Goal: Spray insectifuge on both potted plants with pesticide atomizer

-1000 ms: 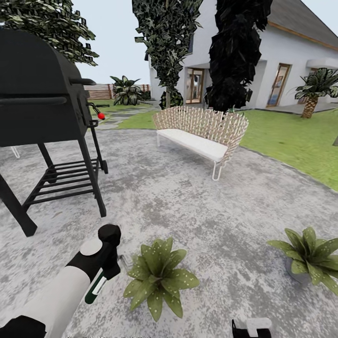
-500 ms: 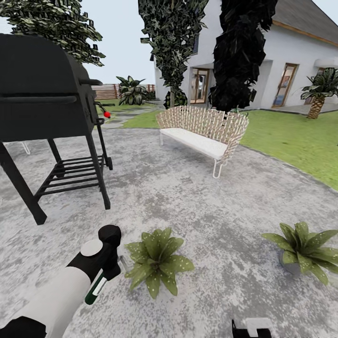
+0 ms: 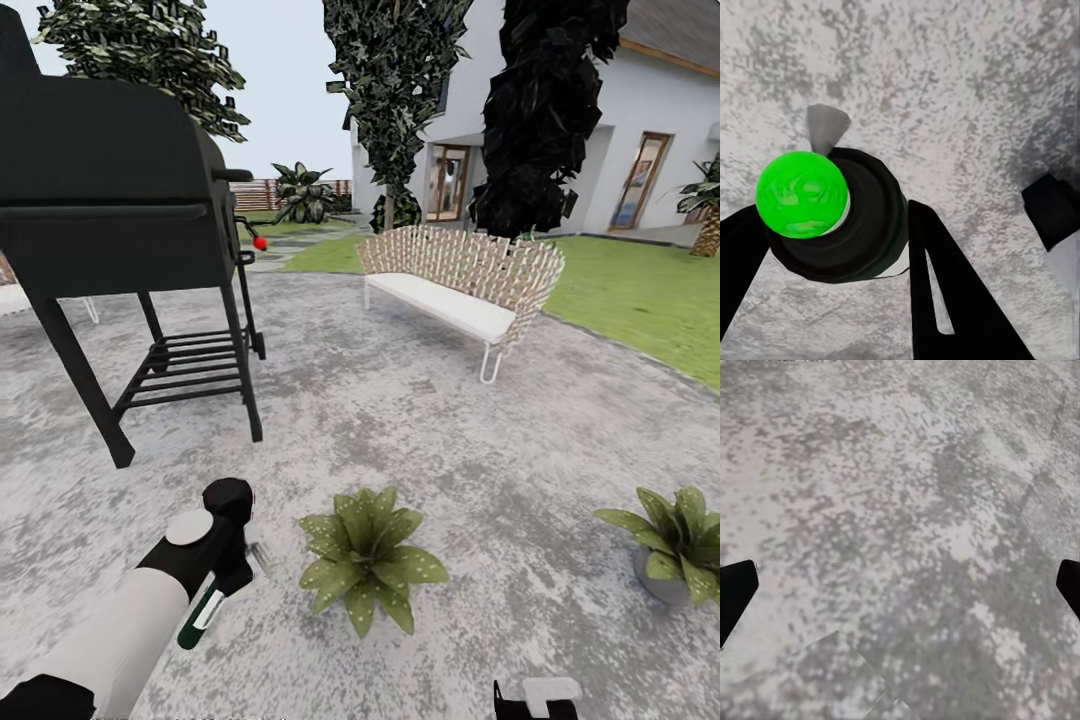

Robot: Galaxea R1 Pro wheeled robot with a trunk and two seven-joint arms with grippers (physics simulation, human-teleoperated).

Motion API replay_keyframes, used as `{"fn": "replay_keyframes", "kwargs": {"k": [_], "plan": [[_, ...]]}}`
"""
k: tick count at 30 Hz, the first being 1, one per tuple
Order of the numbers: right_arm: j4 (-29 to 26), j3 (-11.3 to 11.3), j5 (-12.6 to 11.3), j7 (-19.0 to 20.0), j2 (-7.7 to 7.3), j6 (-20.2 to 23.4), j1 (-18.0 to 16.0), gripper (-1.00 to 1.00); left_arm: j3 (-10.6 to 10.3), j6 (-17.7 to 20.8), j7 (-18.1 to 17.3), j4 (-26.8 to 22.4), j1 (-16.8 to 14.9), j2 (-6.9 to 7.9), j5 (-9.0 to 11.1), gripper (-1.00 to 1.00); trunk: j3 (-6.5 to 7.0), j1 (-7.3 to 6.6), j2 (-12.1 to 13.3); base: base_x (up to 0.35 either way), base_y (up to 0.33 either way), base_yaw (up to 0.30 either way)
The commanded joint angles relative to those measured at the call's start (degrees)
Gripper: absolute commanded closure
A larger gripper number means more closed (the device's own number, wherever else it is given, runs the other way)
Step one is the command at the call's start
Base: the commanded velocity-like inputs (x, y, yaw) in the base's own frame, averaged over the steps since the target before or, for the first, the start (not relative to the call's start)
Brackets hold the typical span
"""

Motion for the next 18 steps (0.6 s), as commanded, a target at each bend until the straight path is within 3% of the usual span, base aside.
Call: {"fn": "replay_keyframes", "kwargs": {"k": [1, 8, 14, 16, 18], "plan": [[0.1, -0.4, 0.6, -0.2, 0.01, -0.2, 0.0, -1.00, 0.2, 0.6, -0.4, 0.0, 0.0, -0.11, -0.4, 1.00, -0.05, -0.01, 0.0, 0.000, 0.000, 0.225], [0.1, -0.4, 0.6, -0.2, 0.01, -0.2, 0.0, -1.00, 0.5, 0.6, -0.3, 0.0, 0.1, -0.69, -0.2, 1.00, -0.05, -0.01, 0.0, -0.025, -0.010, 0.270], [0.1, -0.4, 0.6, -0.2, 0.01, -0.2, 0.0, -1.00, 0.7, 0.4, -0.4, 0.0, 0.1, -0.69, 0.0, 1.00, -0.05, -0.01, 0.0, -0.257, -0.130, 0.211], [0.1, -0.4, 0.6, -0.2, 0.01, -0.2, 0.0, -1.00, 0.7, 0.3, -0.4, 0.0, 0.1, -0.60, 1.9, 1.00, -0.05, -0.01, 0.0, -0.298, -0.126, 0.128], [0.1, -0.4, 0.6, -0.2, 0.01, -0.2, 0.0, -1.00, 0.7, 0.0, -0.3, 0.0, 0.1, -0.34, 6.5, 1.00, -0.05, -0.01, 0.0, -0.302, -0.125, 0.054]]}}
